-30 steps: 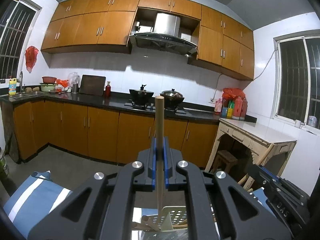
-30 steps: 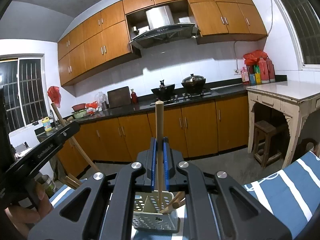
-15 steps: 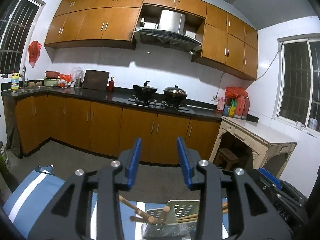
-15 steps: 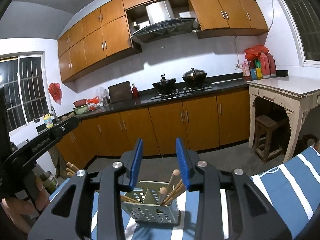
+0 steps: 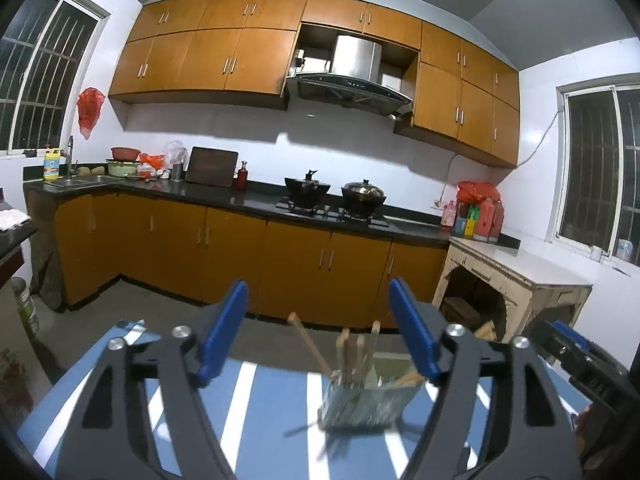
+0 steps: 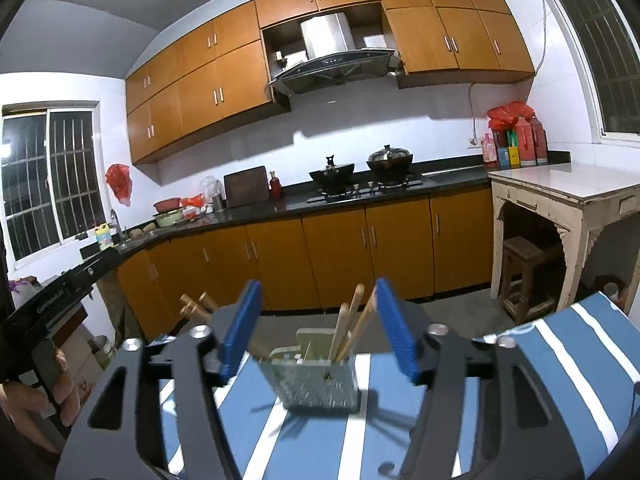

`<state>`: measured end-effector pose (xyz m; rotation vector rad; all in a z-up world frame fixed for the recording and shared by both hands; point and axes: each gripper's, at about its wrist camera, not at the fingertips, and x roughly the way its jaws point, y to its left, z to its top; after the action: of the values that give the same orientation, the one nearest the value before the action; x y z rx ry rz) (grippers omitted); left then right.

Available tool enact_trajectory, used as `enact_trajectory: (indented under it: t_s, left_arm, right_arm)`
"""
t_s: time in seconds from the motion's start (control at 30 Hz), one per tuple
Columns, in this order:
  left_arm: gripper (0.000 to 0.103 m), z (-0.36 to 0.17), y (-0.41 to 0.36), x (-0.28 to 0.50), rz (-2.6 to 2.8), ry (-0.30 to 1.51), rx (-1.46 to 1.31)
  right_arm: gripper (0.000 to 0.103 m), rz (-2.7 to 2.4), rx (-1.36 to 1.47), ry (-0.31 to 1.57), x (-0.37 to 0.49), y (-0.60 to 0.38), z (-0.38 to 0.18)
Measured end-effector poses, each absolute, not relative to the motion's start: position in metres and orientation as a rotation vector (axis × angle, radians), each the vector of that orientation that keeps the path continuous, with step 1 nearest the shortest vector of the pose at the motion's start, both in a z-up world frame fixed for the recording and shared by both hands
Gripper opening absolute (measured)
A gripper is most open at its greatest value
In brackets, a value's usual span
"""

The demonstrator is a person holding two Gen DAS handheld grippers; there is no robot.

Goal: Organize utensils

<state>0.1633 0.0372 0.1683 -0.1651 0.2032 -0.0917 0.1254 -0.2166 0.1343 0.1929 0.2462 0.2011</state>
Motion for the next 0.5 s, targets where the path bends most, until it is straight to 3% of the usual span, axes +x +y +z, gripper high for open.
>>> enact_trajectory:
  t_s: [0.13,0.23,0.5]
  left_arm:
    - [0.094,0.151,0.044,0.127,-0.1,0.226,-0.153]
    - [0.099,0.137,0.046,0.101,-0.108,0.236,-0.133]
    - [0.099,0.093,0.041,0.053,-0.059,0.279,-0.048]
  right_arm:
    - [0.092,0.199,0.164,0.249,0.095,-0.212,0.122]
    - [0.101,0.177,0.132,0.242,0.073,-0.209,0.11]
    - [0.101,0.084,0.101,0.267,0.038,-0.205,0.073]
